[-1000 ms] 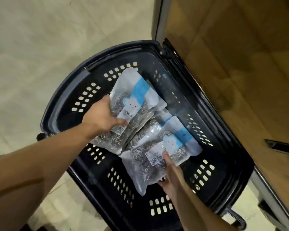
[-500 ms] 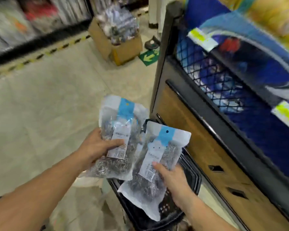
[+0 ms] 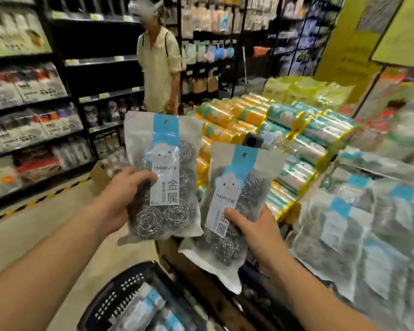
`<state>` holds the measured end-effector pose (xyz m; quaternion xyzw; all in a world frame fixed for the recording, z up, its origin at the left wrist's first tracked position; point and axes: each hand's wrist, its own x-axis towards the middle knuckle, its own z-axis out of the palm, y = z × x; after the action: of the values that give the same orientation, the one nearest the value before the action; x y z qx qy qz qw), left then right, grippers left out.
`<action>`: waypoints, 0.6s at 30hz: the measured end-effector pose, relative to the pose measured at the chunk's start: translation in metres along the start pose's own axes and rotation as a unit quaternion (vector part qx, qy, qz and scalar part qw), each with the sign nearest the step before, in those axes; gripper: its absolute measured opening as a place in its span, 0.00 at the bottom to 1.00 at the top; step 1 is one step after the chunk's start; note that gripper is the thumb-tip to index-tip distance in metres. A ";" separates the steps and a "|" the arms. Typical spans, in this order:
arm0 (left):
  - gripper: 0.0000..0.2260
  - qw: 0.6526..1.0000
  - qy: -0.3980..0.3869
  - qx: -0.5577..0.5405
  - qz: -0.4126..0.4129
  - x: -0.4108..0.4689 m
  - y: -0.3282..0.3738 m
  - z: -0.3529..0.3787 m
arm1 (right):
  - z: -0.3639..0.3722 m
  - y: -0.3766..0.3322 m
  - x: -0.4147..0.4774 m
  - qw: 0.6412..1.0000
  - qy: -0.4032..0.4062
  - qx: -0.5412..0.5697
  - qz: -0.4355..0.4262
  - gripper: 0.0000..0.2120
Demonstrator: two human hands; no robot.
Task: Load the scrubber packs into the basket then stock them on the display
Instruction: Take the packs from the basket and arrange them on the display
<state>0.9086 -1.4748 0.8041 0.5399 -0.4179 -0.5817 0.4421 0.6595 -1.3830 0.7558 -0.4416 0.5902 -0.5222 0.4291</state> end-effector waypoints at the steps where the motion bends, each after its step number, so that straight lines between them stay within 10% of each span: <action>1: 0.19 1.000 -0.010 -0.009 0.010 -0.008 0.009 0.034 | -0.035 -0.009 -0.001 1.000 0.022 -0.001 -0.011 0.12; 13: 0.09 0.970 -0.202 -0.084 -0.109 -0.062 0.020 0.402 | -0.397 -0.030 -0.052 0.940 0.325 0.103 0.009 0.23; 18: 0.09 0.950 -0.259 -0.076 -0.157 -0.055 0.000 0.504 | -0.479 -0.005 -0.059 0.882 0.426 0.190 0.065 0.43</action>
<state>0.4072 -1.4168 0.8522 0.3941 -0.3828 -0.7935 0.2617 0.2111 -1.2126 0.8048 -0.0466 0.6329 -0.7330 0.2448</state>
